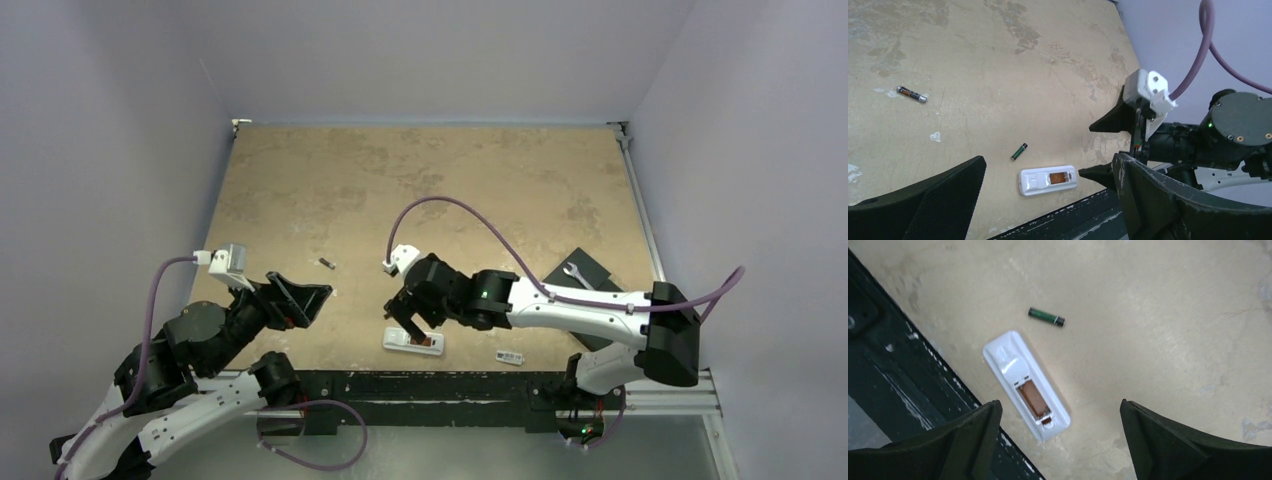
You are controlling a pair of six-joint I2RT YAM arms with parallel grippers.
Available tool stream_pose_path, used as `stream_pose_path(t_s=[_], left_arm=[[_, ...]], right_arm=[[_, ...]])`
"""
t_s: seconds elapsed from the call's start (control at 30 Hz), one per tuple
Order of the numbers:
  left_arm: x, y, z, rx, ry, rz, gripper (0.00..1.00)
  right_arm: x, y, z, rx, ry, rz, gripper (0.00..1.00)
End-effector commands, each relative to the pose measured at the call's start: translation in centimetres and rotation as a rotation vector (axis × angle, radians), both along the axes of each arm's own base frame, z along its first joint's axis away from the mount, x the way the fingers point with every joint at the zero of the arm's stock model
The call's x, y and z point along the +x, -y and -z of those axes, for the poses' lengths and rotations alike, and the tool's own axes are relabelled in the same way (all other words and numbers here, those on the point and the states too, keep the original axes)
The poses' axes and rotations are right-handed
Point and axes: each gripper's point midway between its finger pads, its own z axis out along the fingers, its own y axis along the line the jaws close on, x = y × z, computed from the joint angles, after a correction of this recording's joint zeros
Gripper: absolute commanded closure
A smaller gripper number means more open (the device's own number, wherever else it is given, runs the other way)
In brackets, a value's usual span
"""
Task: Load the batteries into the remote control
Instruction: Place the remote control at the center of the board, then pick up the battery from the center of the board.
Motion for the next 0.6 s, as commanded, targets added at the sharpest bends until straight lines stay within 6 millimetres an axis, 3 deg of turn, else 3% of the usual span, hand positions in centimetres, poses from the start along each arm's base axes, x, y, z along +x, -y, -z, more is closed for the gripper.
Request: stream_pose_path(t_s=[0.0,0.17,0.3,0.57], left_arm=[[0.0,0.3,-0.4,-0.010,0.023,0.018,0.01],[0.0,0.5,-0.4,-0.005,0.022,0.025,0.01],[0.0,0.6,-0.4,-0.008,0.024,0.028,0.01],[-0.1,0.8,-0.4,-0.011,0.027,0.043,0.01]], right_arm=[[3.3,-2.4,-4.6,0.179,0.086,0.067,0.01],[6.0,-3.4,-5.2,0.211,0.075,0.093,0.01],[6.7,-5.7,-5.8,0.243,0.076,0.048,0.01],[8.8,-11.1,-6.0,0.263,0.051,0.045,0.11]])
